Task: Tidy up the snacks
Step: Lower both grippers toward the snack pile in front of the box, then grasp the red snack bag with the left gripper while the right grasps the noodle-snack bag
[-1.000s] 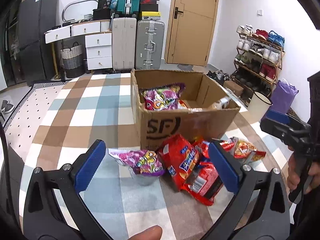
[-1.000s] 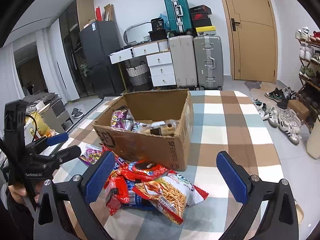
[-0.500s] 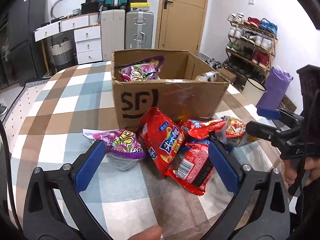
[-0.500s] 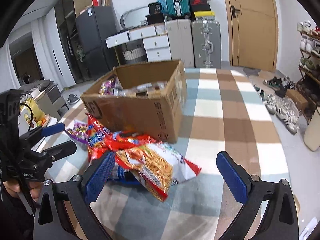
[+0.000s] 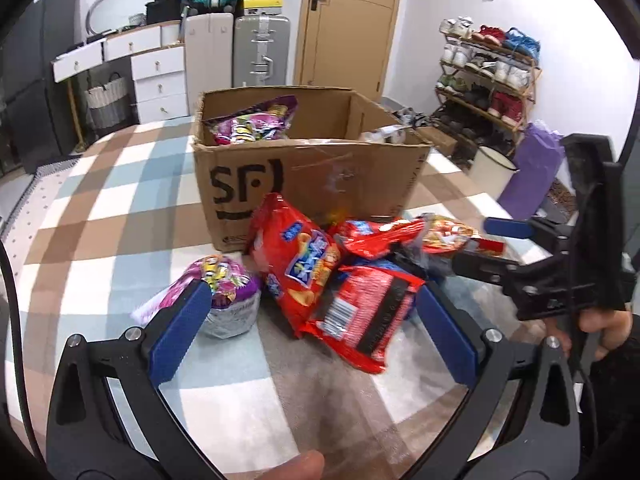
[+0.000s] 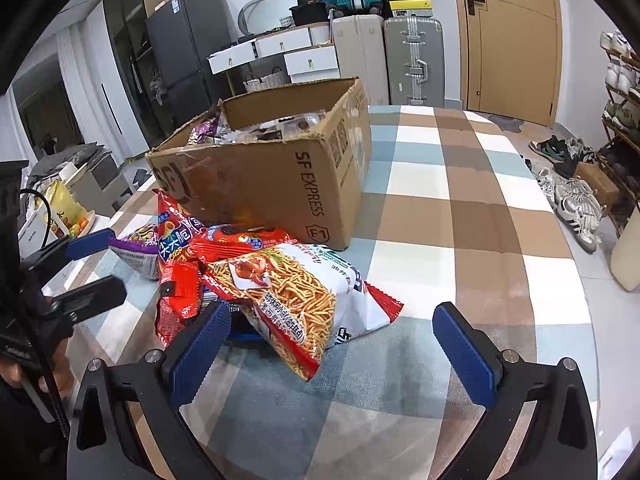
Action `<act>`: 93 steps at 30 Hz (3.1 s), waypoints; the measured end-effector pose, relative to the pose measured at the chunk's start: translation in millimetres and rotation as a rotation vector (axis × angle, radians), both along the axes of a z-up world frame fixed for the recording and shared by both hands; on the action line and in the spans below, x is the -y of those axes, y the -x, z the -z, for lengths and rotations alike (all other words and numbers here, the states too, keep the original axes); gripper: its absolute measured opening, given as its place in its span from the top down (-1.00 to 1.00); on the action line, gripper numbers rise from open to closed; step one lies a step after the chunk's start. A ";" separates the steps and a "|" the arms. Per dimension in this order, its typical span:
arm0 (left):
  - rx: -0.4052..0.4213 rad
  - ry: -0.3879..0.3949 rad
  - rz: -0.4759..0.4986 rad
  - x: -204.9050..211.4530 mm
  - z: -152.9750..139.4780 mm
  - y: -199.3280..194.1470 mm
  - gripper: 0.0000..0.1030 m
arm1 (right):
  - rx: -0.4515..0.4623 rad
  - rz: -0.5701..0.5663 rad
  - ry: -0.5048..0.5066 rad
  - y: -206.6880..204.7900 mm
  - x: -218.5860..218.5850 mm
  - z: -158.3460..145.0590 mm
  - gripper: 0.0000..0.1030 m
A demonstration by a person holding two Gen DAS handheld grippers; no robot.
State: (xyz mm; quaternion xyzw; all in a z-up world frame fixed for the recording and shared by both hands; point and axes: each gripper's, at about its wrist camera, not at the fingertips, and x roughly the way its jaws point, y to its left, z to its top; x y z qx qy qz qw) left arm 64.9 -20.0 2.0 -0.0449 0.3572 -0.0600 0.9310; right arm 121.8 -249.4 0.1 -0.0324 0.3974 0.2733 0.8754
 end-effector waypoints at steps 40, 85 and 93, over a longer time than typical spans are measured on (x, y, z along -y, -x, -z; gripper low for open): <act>-0.092 0.003 0.168 42.0 48.6 -35.6 0.17 | -0.046 -0.076 -0.085 -15.7 -10.3 14.0 -0.24; 0.043 0.063 0.120 11.5 -13.3 4.9 0.19 | 0.081 -0.070 -0.177 6.4 13.4 -41.0 0.09; 0.063 0.056 0.110 12.5 -24.0 12.2 0.19 | 0.089 -0.066 -0.184 8.5 15.5 -44.2 0.09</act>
